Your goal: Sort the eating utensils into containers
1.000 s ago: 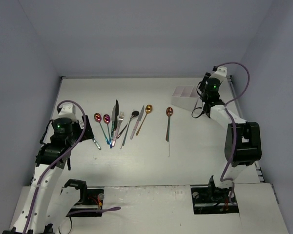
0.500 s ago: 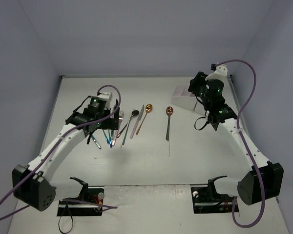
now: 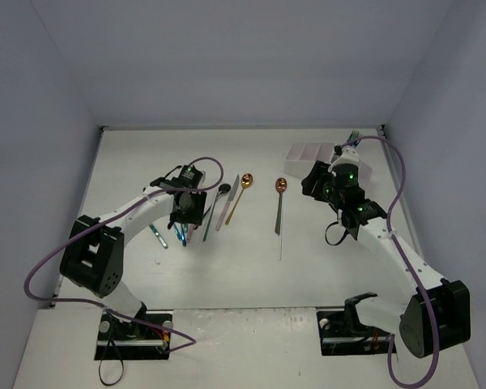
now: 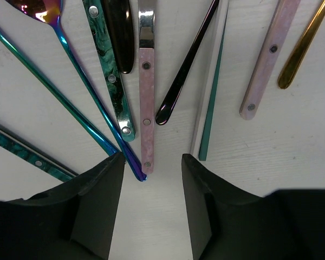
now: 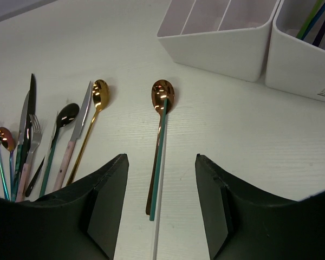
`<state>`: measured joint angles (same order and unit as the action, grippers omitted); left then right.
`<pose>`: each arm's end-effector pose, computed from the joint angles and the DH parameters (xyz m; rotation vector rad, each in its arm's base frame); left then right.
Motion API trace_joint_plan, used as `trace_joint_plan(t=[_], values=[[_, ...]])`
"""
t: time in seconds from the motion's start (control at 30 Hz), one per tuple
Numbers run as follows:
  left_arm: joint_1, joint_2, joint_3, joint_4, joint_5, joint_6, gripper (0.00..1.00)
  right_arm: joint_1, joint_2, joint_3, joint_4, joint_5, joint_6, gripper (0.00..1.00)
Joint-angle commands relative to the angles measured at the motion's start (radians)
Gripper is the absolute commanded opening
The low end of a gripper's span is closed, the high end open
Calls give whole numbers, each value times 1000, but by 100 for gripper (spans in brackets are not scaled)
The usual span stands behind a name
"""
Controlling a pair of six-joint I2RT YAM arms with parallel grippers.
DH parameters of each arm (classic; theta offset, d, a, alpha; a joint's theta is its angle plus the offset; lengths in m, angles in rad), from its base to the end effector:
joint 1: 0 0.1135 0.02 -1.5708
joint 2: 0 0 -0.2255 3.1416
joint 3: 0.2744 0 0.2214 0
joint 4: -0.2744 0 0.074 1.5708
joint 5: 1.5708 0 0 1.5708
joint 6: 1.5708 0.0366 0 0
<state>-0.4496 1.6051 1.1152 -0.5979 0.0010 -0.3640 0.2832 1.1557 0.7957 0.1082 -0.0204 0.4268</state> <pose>0.2660 -0.1284 0.1936 0.1153 2.6838 -0.2630 0.2463 0.0725 0.2734 0.1184 1.8499 0.5172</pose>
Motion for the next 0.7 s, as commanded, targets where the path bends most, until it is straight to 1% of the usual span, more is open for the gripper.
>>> trace_joint_plan(t=[0.0,0.23,0.47,0.57,0.63,0.67], values=[[-1,3,-8,76,-1,-24,37,5,-38,-7,64,-44,-2,50],[-1,66,-42,91,-18,-48,31,5,-50,-31,64,-52,-3,51],[-1,103,-52,96,-29,-58,28,7,-54,-39,65,-52,1,51],[-1,125,-54,101,-21,-65,26,6,-51,-41,65,-53,7,51],[-2,135,-57,102,-19,-67,21,7,-50,-42,65,-53,7,51],[-2,138,-59,102,-17,-69,16,7,-51,-41,64,-53,7,51]])
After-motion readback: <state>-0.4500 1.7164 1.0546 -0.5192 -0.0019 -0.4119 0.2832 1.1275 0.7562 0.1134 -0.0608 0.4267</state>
